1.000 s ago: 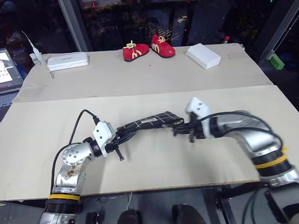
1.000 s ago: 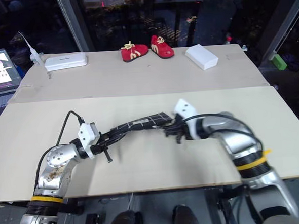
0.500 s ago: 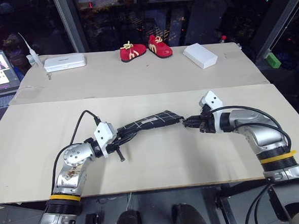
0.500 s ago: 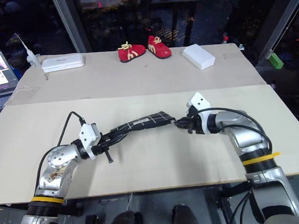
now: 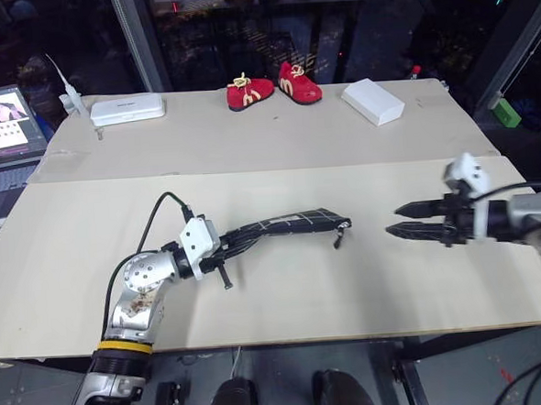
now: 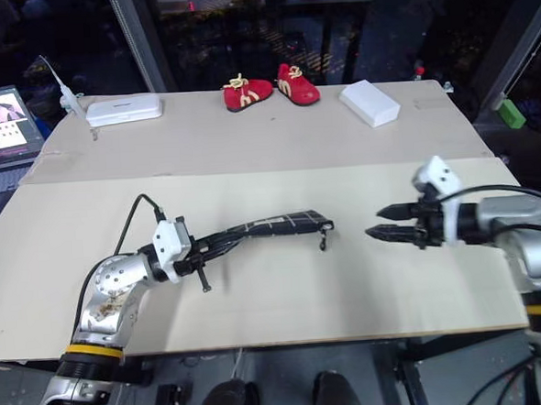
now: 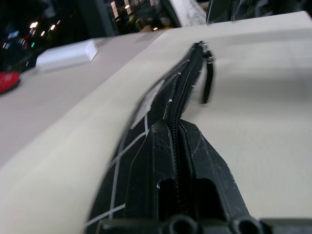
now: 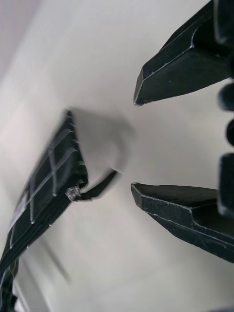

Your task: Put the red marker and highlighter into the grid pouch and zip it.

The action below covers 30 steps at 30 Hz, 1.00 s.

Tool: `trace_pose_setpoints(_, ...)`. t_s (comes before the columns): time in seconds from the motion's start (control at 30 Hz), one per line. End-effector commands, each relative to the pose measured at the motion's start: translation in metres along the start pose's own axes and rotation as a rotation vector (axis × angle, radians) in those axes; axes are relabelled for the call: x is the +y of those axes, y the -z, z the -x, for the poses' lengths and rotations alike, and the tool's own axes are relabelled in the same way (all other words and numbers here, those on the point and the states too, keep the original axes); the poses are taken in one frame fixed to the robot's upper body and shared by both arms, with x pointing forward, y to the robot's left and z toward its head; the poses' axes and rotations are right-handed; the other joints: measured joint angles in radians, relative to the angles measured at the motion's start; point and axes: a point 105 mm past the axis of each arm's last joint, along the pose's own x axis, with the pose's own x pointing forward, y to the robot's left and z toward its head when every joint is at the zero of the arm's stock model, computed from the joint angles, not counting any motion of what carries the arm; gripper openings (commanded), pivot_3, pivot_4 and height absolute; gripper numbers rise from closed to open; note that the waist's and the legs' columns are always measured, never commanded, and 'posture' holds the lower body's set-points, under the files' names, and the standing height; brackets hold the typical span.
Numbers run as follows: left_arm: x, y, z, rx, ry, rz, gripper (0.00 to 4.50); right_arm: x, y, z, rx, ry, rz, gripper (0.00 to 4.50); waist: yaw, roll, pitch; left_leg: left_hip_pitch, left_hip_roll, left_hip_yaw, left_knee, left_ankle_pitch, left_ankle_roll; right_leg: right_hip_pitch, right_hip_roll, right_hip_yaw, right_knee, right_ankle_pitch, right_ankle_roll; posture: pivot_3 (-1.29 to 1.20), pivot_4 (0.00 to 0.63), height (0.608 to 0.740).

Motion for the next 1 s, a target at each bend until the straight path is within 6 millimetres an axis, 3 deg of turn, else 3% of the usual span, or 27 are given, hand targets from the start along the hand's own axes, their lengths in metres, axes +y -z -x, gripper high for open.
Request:
trace_pose_setpoints(0.03, -0.001, -0.007, -0.005, -0.036, 0.055, -0.091, 0.0, 0.017, -0.004, 0.004, -0.036, -0.024, 0.054, 2.84, -0.005, 0.0, 0.0, 0.001, 0.0, 0.0, 0.0, 0.0, 0.0, 0.0, 0.0, 0.001, 0.0, 0.0, 0.0, 0.0, 0.15, 0.74)
trace_pose_setpoints(0.23, -0.005, 0.01, -0.013, 0.004, 0.103, -0.147, 0.0, 0.022, 0.005, -0.01, -0.042, 0.008, 0.031, 2.84, -0.01, 0.0, 0.0, 0.003, -0.001, 0.001, 0.001, 0.0, 0.0, 0.001, 0.0, 0.003, 0.001, 0.0, 0.0, 0.0, 0.15, 0.74)
trace_pose_setpoints(0.4, -0.023, -0.004, -0.017, -0.087, 0.195, 0.006, 1.7, 0.018, 0.007, -0.012, -0.041, 0.034, 0.024, 2.88, -0.008, 0.0, 0.0, 0.0, -0.001, 0.0, 0.001, 0.0, 0.0, 0.0, 0.0, 0.003, 0.001, -0.001, 0.002, 0.0, 0.15, 0.74)
trace_pose_setpoints(0.53, -0.013, -0.028, -0.016, -0.166, 0.101, 0.122, 3.23, 0.011, 0.009, -0.012, -0.036, 0.051, 0.019, 2.88, -0.006, 0.0, 0.0, 0.0, -0.001, 0.0, 0.001, 0.0, 0.0, 0.0, -0.001, 0.002, 0.001, -0.001, 0.002, 0.0, 0.15, 0.74)
trace_pose_setpoints(0.57, -0.008, -0.031, -0.013, -0.167, 0.071, 0.152, 3.5, 0.009, 0.009, -0.013, -0.036, 0.053, 0.019, 2.88, -0.006, 0.0, 0.0, 0.0, -0.001, 0.0, 0.001, 0.0, 0.0, 0.0, -0.001, 0.003, 0.001, -0.001, 0.002, 0.0, 0.15, 0.74)
trace_pose_setpoints(0.67, 0.003, -0.039, -0.004, -0.159, -0.001, 0.218, 3.5, 0.006, 0.01, -0.015, -0.039, 0.056, 0.016, 2.88, -0.01, 0.0, 0.0, 0.002, -0.001, 0.0, 0.001, 0.0, 0.0, 0.001, 0.0, 0.003, 0.002, -0.001, 0.003, 0.0, 0.15, 0.74)
trace_pose_setpoints(0.73, 0.015, -0.039, 0.007, -0.134, -0.093, 0.303, 3.5, 0.003, 0.011, -0.015, -0.042, 0.061, 0.013, 2.88, -0.012, 0.0, 0.0, 0.003, -0.001, -0.001, 0.001, 0.0, 0.0, 0.001, 0.0, 0.003, 0.003, -0.002, 0.003, 0.0, 0.15, 0.74)
trace_pose_setpoints(0.87, 0.034, -0.022, 0.049, 0.0, -0.336, 0.496, 3.5, -0.01, 0.016, -0.012, -0.064, 0.108, -0.011, 2.88, -0.024, -0.001, 0.0, 0.002, 0.0, -0.001, 0.001, 0.0, 0.0, 0.001, 0.0, 0.004, 0.003, -0.002, 0.003, 0.0, 0.15, 0.74)
trace_pose_setpoints(1.0, 0.033, -0.001, 0.11, 0.143, -0.559, 0.524, 3.5, -0.027, 0.033, -0.01, -0.068, 0.194, -0.062, 2.88, -0.027, -0.001, 0.001, 0.003, 0.0, -0.001, 0.001, 0.0, 0.0, 0.001, 0.0, 0.004, 0.003, -0.002, 0.003, 0.0, 0.15, 0.74)
